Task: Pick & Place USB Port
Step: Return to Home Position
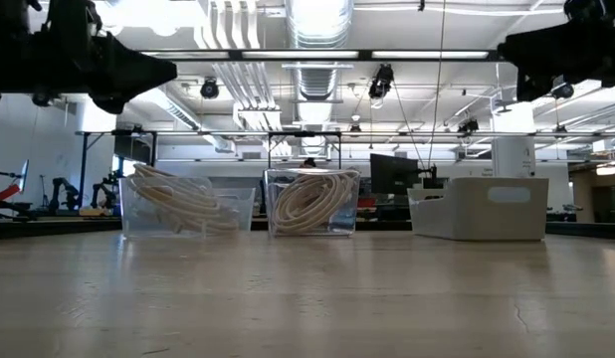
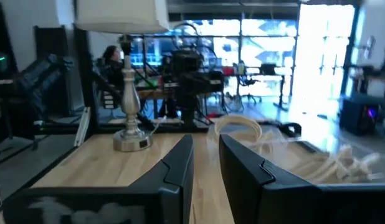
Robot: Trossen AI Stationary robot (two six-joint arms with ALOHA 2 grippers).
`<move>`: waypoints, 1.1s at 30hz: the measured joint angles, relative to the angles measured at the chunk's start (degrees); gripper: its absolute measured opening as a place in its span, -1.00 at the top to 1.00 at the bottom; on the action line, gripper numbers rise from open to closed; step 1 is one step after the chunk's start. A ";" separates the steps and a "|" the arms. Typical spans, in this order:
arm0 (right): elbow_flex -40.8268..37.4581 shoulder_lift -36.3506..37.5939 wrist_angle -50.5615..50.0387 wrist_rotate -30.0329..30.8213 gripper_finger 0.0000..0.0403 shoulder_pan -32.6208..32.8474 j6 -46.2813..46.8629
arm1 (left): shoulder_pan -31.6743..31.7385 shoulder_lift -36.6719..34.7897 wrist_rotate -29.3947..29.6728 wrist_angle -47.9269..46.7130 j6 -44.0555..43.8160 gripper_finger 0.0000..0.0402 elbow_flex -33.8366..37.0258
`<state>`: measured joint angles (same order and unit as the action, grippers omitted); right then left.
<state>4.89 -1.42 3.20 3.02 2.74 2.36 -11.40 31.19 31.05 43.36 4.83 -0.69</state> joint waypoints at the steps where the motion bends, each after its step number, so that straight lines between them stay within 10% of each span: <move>1: 0.00 0.49 0.02 -0.79 0.64 0.00 -0.82 | -0.02 -0.68 0.00 -0.08 0.44 0.53 0.01; 33: -3.41 1.44 -2.62 -4.97 0.69 0.02 -1.30 | 0.00 -24.51 0.03 -29.29 -1.96 0.53 0.24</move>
<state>1.48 0.01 0.58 -1.96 2.76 1.06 -11.40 6.68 31.08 14.08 2.87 -0.45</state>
